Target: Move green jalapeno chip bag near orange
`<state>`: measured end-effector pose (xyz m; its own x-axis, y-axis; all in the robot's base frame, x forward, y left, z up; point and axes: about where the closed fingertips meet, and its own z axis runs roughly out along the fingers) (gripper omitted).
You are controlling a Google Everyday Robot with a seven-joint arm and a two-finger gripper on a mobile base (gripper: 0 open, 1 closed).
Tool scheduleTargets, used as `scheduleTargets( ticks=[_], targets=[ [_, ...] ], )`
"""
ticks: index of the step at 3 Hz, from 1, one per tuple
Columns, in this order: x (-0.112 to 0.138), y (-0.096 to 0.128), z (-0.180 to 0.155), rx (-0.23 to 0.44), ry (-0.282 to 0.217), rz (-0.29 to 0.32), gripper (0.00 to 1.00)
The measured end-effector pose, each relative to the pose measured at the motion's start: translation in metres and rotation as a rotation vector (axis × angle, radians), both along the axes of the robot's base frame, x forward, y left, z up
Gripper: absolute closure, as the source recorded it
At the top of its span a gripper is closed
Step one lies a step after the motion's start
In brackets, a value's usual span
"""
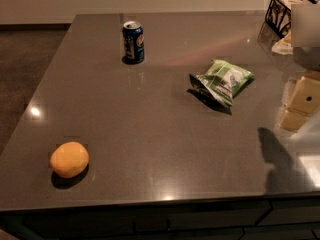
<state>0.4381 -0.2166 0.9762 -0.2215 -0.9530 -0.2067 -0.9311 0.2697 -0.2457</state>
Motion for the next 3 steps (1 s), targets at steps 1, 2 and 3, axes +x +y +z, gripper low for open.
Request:
scheduleTargets(
  ticks=[1, 2, 3],
  targets=[
    [0.0, 0.0, 0.0, 0.0, 0.0, 0.0, 0.0],
    [0.008, 0.004, -0.008, 0.015, 0.065, -0.054, 0.0],
    [0.031, 0.024, -0.035, 0.042, 0.138, -0.168, 0.0]
  ],
)
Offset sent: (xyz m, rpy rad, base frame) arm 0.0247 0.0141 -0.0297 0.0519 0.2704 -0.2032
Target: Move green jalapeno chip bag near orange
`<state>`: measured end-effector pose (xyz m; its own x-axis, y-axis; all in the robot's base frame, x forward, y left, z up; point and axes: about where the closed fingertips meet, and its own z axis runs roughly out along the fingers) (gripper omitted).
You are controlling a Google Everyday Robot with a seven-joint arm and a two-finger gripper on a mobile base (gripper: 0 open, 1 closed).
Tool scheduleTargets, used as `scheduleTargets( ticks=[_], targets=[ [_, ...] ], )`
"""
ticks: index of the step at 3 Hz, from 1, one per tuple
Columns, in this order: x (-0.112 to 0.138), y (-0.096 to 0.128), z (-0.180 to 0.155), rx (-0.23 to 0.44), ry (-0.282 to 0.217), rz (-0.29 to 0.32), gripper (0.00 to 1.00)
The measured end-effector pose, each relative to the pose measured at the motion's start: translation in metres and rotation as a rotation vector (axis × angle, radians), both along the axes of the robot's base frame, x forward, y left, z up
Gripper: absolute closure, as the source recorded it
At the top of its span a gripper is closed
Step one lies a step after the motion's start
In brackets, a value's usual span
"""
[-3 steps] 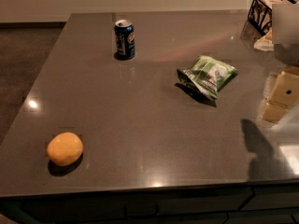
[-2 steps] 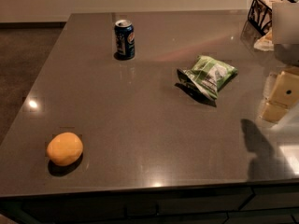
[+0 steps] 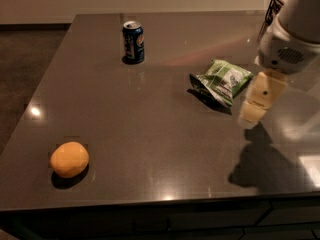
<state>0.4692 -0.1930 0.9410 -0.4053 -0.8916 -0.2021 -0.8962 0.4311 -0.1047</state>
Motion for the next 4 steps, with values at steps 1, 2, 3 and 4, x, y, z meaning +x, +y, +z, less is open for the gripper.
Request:
scheduleTargets(
  ticks=[1, 2, 3, 4],
  targets=[
    [0.033, 0.014, -0.023, 0.032, -0.036, -0.145, 0.0],
    [0.069, 0.022, -0.04, 0.065, -0.113, -0.28, 0.0],
    [0.096, 0.024, -0.053, 0.085, -0.162, -0.394, 0.0],
    [0.114, 0.019, -0.063, 0.1, -0.183, -0.51, 0.0]
  ],
)
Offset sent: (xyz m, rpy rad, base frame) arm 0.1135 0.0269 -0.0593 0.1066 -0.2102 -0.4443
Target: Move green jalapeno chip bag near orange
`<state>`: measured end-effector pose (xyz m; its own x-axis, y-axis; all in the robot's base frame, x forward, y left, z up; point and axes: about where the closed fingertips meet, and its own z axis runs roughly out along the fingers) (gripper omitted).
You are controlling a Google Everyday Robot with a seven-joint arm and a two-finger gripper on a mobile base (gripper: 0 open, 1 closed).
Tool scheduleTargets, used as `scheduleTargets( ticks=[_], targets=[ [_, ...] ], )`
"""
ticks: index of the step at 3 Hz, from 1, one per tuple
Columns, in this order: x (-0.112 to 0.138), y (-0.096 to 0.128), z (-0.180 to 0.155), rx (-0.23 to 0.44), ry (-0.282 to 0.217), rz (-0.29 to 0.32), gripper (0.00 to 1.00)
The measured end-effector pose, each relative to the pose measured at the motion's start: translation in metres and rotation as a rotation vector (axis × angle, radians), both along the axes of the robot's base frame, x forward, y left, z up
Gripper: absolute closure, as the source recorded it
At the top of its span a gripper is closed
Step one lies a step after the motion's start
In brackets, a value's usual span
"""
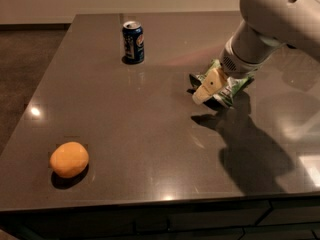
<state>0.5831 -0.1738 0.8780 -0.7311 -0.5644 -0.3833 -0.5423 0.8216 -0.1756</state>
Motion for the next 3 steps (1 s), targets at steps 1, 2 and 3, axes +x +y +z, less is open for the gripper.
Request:
scheduleTargets(
  ticks=[1, 2, 3],
  targets=[
    [0.0075, -0.0003, -0.0038, 0.034, -0.011, -0.066, 0.15],
    [0.0091, 0.0013, -0.0029, 0.057, -0.02, -0.095, 0.38],
    [0.0093, 0.0033, 0.0001, 0.068, -0.027, -0.1, 0.61]
  ],
)
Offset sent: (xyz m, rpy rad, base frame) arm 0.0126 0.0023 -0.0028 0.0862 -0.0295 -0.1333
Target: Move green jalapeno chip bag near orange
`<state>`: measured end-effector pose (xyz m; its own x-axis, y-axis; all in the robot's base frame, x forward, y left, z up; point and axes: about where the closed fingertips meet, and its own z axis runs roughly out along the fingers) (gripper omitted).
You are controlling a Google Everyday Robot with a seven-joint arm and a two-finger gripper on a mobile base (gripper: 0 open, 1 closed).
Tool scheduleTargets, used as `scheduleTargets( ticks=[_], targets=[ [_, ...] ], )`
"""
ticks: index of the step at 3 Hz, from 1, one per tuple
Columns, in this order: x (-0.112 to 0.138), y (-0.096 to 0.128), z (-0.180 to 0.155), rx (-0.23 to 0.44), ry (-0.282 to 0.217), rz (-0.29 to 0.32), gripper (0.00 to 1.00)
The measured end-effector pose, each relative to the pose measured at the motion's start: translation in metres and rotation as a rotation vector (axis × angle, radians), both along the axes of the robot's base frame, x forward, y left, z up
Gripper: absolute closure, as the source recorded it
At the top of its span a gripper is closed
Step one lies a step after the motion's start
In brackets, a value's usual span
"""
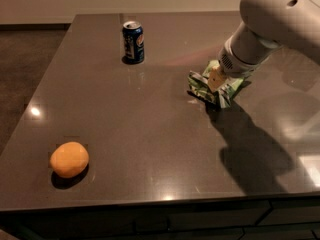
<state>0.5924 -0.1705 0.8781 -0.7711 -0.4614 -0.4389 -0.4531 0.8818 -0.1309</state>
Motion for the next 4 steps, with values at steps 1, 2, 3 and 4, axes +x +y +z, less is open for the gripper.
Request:
scheduleTargets(
  ticks=[1, 2, 3, 4],
  targets=[
    [-0.005, 0.01, 0.009, 0.017, -0.001, 0.044, 0.85],
    [-0.017, 0.031, 0.026, 0.068, -0.005, 0.149, 1.0],
    [-0.041, 0.075, 0.043, 0.149, 0.002, 0.336, 1.0],
    [-0.071, 0.12, 0.056, 0.211, 0.003, 0.531, 1.0]
  ],
)
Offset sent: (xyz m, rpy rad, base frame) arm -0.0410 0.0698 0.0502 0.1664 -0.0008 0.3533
